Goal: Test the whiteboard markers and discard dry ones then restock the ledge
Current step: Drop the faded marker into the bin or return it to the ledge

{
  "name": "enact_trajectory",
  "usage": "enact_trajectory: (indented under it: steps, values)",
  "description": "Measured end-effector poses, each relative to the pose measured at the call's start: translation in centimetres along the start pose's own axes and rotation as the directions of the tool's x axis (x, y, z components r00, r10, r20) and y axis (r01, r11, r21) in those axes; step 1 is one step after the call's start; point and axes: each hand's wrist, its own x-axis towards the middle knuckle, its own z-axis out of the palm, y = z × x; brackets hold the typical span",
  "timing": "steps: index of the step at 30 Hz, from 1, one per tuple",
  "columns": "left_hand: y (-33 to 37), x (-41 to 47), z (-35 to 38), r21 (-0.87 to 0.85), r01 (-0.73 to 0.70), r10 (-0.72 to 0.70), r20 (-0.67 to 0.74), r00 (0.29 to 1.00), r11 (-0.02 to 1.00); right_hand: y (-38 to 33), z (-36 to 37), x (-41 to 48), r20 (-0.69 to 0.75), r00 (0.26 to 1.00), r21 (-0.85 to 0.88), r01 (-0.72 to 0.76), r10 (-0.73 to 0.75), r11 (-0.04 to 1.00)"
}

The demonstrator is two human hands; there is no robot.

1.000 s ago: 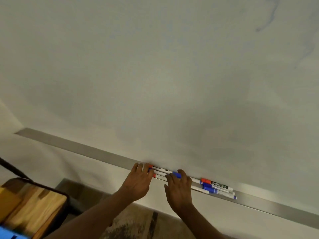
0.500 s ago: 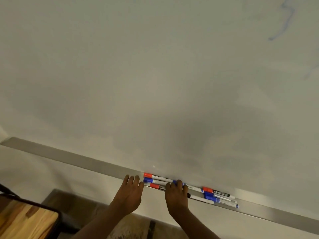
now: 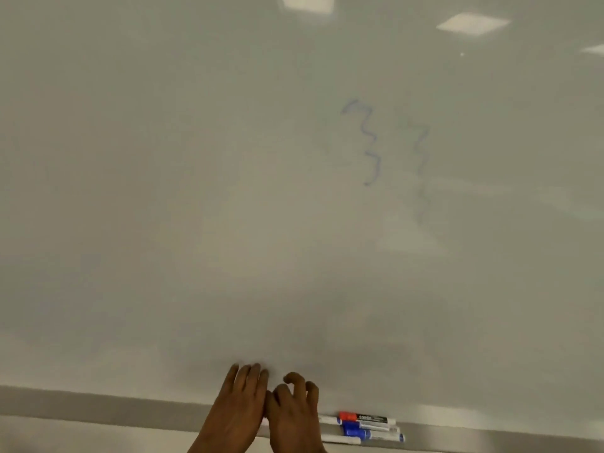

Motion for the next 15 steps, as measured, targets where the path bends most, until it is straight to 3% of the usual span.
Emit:
enact_trajectory:
  steps: [7, 15]
  values:
    - [1.0, 7.0, -11.3, -0.047, -0.179, 0.16, -0.272, 0.949, 0.983, 3.2, -11.4, 6.0, -0.229, 0.972, -0.065, 0.046, -0.06, 0.997]
    - [1.1, 12.7, -20.1, 0.124, -0.386, 0.403, -0.374, 0.835, 0.914, 6.8, -20.7, 9.7, -0.41, 0.884, -0.227, 0.14, -0.225, 0.964]
